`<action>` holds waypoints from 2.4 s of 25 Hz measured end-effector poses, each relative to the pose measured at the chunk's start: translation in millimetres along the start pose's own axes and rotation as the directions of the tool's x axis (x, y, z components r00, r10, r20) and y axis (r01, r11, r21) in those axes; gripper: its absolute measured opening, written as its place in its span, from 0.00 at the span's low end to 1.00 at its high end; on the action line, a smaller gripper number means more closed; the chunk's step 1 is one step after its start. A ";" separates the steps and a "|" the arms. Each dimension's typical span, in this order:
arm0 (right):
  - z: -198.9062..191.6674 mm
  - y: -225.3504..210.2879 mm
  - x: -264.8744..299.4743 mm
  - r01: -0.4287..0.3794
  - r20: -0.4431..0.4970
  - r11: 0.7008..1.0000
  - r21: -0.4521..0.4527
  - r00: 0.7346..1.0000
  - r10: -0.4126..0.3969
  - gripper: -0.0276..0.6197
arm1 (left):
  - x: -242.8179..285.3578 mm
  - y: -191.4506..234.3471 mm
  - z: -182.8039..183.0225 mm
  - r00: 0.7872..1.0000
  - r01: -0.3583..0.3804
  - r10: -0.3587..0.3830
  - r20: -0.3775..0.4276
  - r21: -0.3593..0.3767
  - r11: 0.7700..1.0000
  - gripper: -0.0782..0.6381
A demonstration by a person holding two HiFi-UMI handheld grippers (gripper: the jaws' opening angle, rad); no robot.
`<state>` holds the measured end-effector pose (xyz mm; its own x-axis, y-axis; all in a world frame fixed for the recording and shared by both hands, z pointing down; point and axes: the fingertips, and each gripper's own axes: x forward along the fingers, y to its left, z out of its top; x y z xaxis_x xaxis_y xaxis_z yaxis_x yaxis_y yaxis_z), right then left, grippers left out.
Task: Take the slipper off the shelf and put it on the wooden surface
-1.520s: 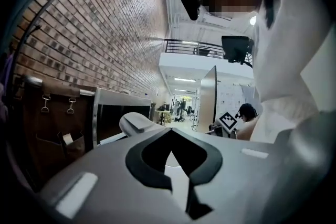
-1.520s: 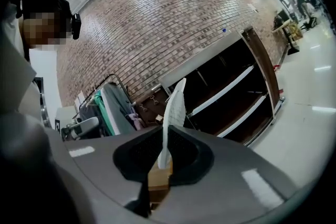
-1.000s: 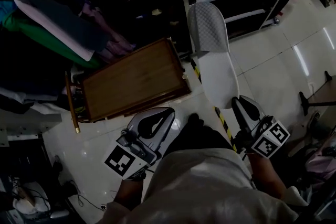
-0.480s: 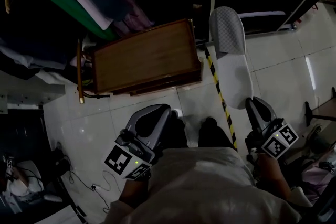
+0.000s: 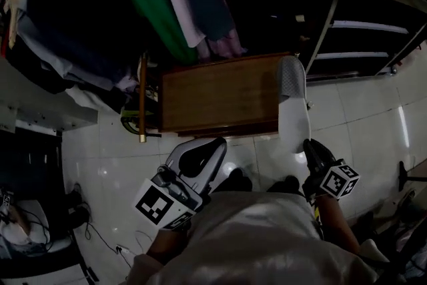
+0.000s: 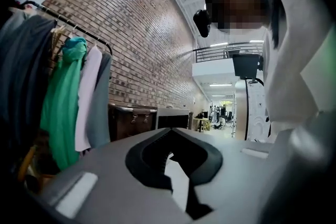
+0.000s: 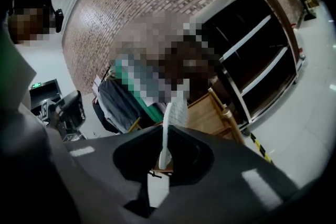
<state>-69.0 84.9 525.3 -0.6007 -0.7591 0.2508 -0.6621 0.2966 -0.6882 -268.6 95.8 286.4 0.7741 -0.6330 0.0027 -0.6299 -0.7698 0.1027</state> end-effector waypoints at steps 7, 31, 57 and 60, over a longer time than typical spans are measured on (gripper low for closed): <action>5.4 49.2 129.3 -0.076 0.068 0.992 0.103 0.995 0.070 0.11 | -69.3 53.5 18.0 1.000 -0.024 0.024 -0.016 0.038 0.999 0.10; 52.8 321.0 34.6 -0.283 -0.010 0.758 -0.587 0.939 0.343 0.30 | -51.6 5.7 10.9 0.962 0.271 -0.271 0.019 -0.022 0.962 0.10; 8.1 331.8 -70.9 -0.369 -0.067 0.734 -0.570 0.911 0.406 0.29 | -93.8 -105.3 14.3 0.984 0.169 -0.169 -0.055 -0.003 0.986 0.09; 4.9 345.8 -64.9 -0.369 -0.067 0.726 -0.580 0.910 0.409 0.29 | -101.7 -98.7 21.3 0.985 0.169 -0.169 -0.045 -0.002 0.986 0.09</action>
<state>-256.8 233.9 267.7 -0.8473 -0.5310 -0.0073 -0.5193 0.8314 -0.1977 -286.5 234.4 254.8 0.8715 -0.4894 0.0300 -0.4897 -0.8657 0.1036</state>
